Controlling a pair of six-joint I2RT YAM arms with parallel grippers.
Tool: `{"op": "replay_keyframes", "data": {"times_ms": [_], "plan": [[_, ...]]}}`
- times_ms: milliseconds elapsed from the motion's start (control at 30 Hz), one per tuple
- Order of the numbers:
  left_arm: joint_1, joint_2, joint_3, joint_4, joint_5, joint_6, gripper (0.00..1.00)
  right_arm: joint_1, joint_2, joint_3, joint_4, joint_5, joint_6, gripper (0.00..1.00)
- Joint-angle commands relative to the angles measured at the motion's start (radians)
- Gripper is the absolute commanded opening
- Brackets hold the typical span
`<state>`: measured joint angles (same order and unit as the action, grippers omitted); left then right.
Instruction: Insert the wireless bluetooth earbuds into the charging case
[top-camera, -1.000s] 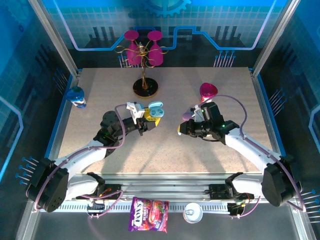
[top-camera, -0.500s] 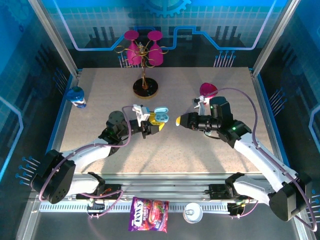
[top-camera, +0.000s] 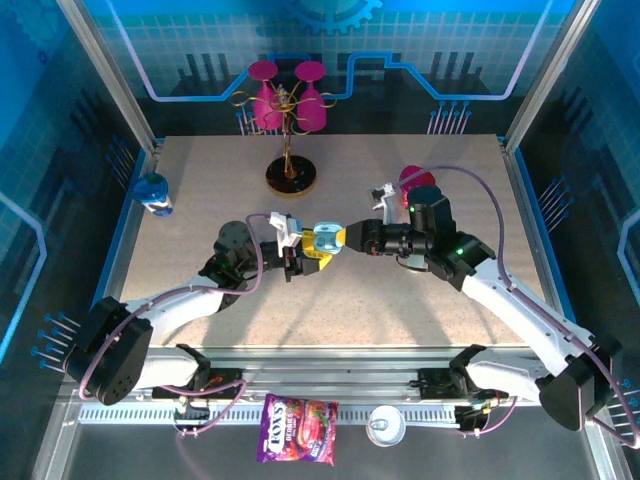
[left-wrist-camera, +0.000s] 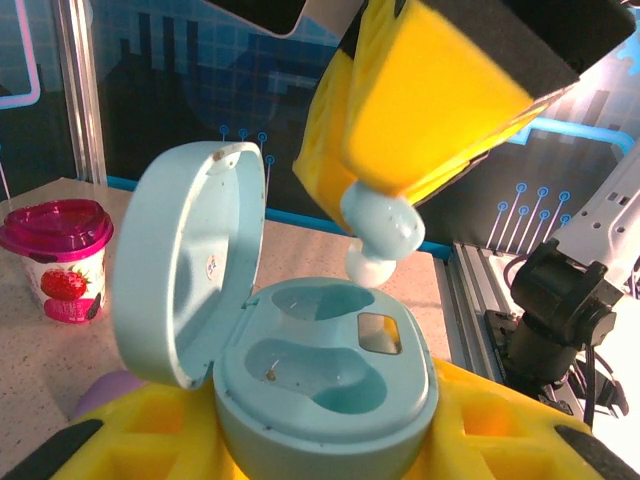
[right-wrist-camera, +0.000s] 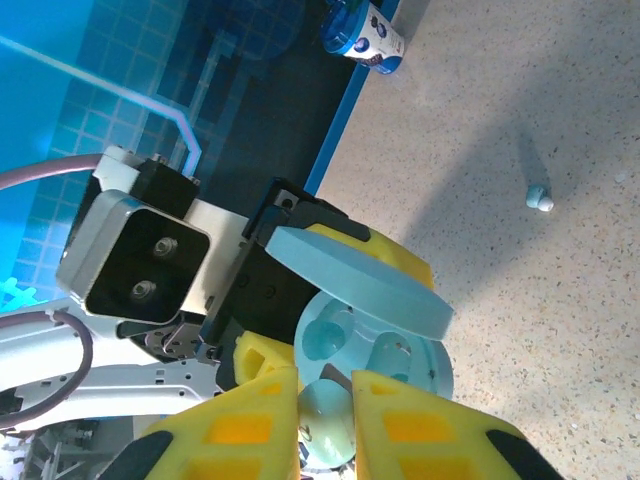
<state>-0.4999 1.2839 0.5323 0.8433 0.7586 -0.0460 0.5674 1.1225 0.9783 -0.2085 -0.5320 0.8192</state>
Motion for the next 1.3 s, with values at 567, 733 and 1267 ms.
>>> {"op": "replay_keyframes", "data": {"times_ms": [567,733,1267], "plan": [[-0.011,-0.023,0.025,0.065,0.058,-0.022,0.34,0.009,0.019,0.027,-0.073,0.04,-0.058,0.17],[-0.015,-0.021,0.026,0.076,0.063,-0.028,0.34,0.009,0.026,0.041,-0.119,0.062,-0.081,0.19],[-0.02,0.011,0.024,0.105,0.052,-0.038,0.34,0.011,0.0,0.048,-0.11,0.068,-0.095,0.54]]}}
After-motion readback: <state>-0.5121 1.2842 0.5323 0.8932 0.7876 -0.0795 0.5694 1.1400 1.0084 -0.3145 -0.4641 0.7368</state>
